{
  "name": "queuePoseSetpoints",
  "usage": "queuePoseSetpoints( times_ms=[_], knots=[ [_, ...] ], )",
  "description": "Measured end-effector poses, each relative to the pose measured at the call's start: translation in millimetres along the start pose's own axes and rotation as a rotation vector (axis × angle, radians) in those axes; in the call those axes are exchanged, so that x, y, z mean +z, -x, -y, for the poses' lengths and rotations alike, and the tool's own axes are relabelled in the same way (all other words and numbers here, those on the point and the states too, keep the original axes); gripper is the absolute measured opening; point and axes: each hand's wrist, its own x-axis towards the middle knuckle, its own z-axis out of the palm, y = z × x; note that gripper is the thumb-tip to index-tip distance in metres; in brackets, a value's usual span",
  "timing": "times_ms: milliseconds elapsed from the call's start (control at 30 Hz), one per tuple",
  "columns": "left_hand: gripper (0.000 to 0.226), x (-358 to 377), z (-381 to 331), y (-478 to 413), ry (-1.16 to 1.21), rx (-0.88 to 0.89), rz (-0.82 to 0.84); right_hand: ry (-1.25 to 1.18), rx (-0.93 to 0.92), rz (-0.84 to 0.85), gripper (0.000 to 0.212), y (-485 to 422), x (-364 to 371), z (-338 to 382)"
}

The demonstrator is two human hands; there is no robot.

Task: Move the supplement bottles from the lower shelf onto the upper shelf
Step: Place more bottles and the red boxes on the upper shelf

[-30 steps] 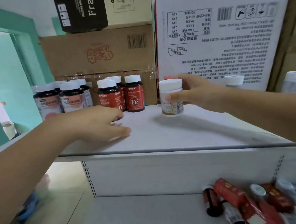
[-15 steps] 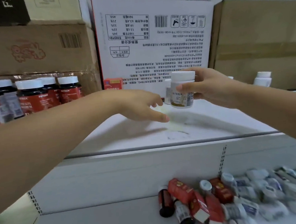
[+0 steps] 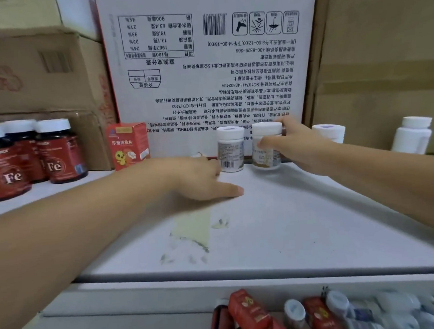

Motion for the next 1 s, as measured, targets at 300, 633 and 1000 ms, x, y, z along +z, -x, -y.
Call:
queuePoseSetpoints(
  times_ms=[300, 633, 1000],
  knots=[
    [0.092, 24.7, 6.6, -6.4, 0.049, -0.050, -0.044, 0.115, -0.055, -0.024, 0.048, -0.2, 9.8, -14.4],
    [0.094, 13.3, 2.6, 3.1, -0.029, -0.037, -0.024, 0.594, 0.111, 0.089, 0.021, 41.8, -0.8, 10.9],
    [0.058, -11.2, 16.6, 124.0, -0.018, 0.113, -0.081, 0.979, 0.067, 0.111, 0.037, 187.0, -12.7, 43.5]
  ],
)
